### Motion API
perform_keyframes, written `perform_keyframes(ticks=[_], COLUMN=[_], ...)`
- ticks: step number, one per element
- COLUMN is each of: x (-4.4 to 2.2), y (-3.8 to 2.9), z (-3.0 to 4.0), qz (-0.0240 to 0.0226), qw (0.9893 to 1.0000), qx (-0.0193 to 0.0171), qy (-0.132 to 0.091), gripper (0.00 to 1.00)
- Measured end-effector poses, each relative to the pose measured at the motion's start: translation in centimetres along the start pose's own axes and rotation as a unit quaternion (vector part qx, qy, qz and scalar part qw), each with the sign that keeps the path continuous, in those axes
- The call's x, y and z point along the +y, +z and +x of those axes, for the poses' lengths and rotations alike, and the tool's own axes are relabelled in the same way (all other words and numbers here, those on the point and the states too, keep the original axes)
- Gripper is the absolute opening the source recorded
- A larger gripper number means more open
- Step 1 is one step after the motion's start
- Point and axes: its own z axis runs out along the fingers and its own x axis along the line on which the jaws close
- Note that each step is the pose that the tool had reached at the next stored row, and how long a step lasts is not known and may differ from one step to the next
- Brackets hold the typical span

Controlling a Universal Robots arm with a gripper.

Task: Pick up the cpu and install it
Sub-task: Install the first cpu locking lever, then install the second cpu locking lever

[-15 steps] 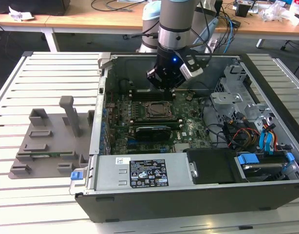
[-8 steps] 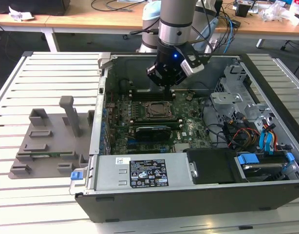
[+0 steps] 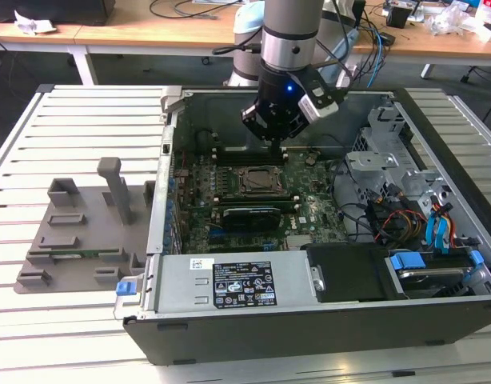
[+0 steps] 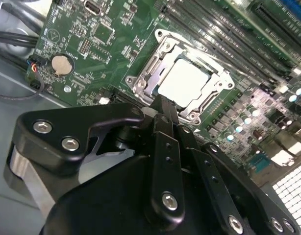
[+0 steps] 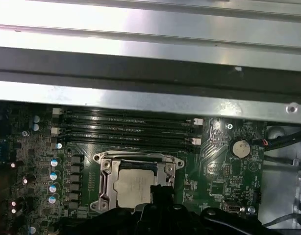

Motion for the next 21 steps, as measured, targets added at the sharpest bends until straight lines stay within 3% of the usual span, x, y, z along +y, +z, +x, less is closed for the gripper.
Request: perform_keyframes(ticks=[4, 10, 21], x=[-0.88, -1.33, -1.36], y=[-0.26, -1.52, -1.53], z=[0.14, 0.18, 0.17], qz=[0.0007, 0.0009, 0.0008], qw=[1.0, 1.0, 1.0], qx=[-0.0017, -0.0036, -0.0036], qy=[0.0, 0.0, 0.0], gripper=[0.11, 0.11, 0.11])
